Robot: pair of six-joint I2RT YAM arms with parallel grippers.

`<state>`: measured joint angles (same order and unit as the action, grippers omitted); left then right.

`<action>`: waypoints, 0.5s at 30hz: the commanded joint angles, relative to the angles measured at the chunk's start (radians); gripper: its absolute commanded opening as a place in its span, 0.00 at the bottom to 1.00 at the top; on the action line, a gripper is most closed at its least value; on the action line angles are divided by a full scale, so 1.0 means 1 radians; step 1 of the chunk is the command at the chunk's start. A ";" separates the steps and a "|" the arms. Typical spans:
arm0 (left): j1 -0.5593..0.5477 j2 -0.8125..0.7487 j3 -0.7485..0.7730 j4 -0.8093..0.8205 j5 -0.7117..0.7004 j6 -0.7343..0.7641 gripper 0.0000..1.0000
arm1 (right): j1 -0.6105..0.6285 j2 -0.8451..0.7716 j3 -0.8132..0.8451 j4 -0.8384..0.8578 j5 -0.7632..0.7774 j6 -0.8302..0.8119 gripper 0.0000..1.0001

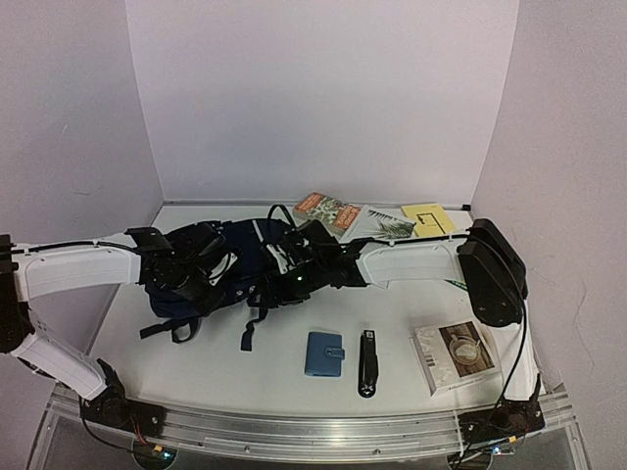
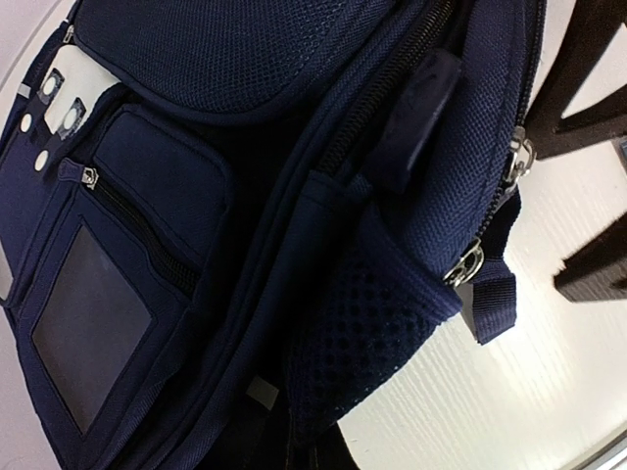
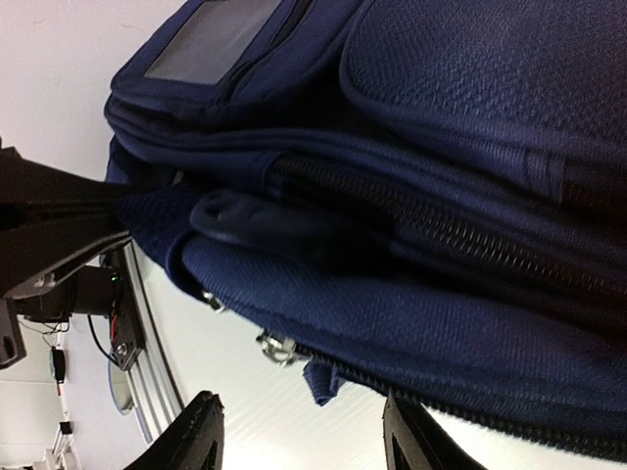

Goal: Pack the student bag
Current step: Unzip the student bag at the center of the board.

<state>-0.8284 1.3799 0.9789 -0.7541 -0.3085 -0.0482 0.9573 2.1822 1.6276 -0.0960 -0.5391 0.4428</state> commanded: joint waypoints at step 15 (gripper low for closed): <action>-0.003 -0.029 0.094 0.077 0.173 -0.149 0.00 | 0.027 -0.008 0.108 -0.025 0.210 -0.122 0.56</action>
<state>-0.8276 1.3998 1.0119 -0.7582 -0.2014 -0.1556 0.9715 2.1815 1.6622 -0.1317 -0.3795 0.3405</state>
